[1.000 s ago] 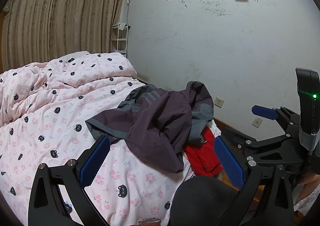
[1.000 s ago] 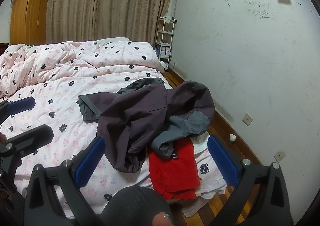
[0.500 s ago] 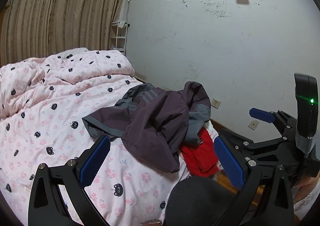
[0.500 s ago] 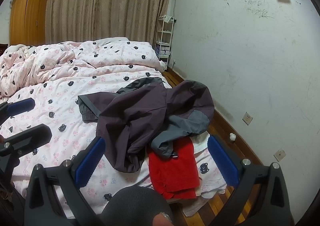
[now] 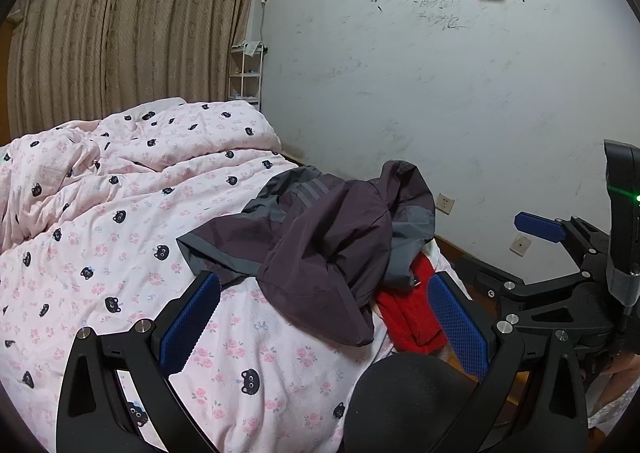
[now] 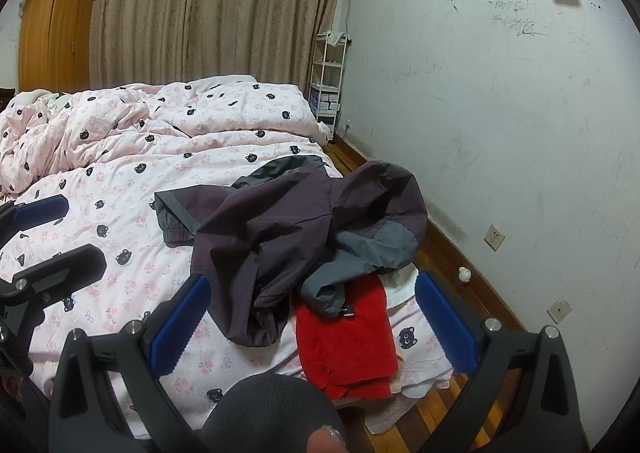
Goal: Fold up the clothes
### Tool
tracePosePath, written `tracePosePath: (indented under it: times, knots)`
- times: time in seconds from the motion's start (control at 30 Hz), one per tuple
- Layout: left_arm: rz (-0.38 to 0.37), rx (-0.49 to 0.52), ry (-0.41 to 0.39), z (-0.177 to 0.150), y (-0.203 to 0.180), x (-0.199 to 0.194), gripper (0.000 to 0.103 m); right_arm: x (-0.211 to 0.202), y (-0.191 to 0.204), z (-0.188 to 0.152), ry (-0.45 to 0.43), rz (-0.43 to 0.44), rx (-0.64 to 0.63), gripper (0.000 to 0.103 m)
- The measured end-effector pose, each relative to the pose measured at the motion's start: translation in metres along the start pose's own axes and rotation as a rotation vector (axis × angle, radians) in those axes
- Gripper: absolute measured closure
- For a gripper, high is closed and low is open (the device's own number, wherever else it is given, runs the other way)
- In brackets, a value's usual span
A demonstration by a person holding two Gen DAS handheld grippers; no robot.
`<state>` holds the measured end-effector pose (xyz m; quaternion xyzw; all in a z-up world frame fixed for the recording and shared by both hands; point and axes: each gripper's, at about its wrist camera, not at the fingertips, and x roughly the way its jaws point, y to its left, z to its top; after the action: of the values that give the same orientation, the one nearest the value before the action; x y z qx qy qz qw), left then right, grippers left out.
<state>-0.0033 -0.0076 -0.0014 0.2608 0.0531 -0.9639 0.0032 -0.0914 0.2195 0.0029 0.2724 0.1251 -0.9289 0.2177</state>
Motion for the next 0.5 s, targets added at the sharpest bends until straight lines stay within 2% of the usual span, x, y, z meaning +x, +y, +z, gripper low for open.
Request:
tracePosePath:
  times: [0.17,0.3,0.5]
  knots:
    - [-0.001,0.005,0.004,0.0002,-0.0005,0.0018,0.001,0.0009,-0.0019,0.0003,0.001,-0.003,0.002,0.000]
    - [-0.035,0.004,0.020,-0.0003,-0.0010,0.0042,0.001,0.0022,-0.0025,0.0003,0.004,0.002,0.005,0.000]
    - [-0.033,0.014,0.022,-0.0009,-0.0047,0.0064,0.001,0.0046,-0.0029,-0.0003,0.009,0.013,0.006,0.000]
